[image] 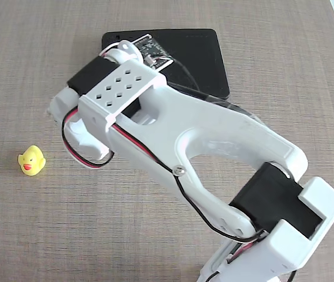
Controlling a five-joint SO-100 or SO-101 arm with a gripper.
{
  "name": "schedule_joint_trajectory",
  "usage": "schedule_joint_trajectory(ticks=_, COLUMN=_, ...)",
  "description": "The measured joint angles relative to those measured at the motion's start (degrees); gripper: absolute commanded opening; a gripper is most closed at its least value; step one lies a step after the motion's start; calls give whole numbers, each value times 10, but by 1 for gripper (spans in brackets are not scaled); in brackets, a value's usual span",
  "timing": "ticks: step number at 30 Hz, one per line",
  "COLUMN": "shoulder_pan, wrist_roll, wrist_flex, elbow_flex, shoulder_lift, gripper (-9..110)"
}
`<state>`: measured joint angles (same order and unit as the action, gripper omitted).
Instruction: Grasp a duck and put it on the black surface.
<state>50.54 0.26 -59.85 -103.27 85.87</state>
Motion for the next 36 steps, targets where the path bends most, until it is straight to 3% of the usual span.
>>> schedule_joint_trajectory(ticks=11, shoulder_pan=23, wrist_roll=0, wrist_flex=0, elbow_flex=92, shoulder_lift=-100, gripper=23)
schedule_joint_trajectory(ticks=21, shoulder_pan=83, wrist_roll=0, wrist_flex=0, elbow_flex=125, shoulder_lift=-137, gripper=24)
schedule_joint_trajectory(ticks=36, shoulder_pan=87, wrist_roll=1, wrist_flex=0, elbow_flex=177, shoulder_lift=-192, gripper=24)
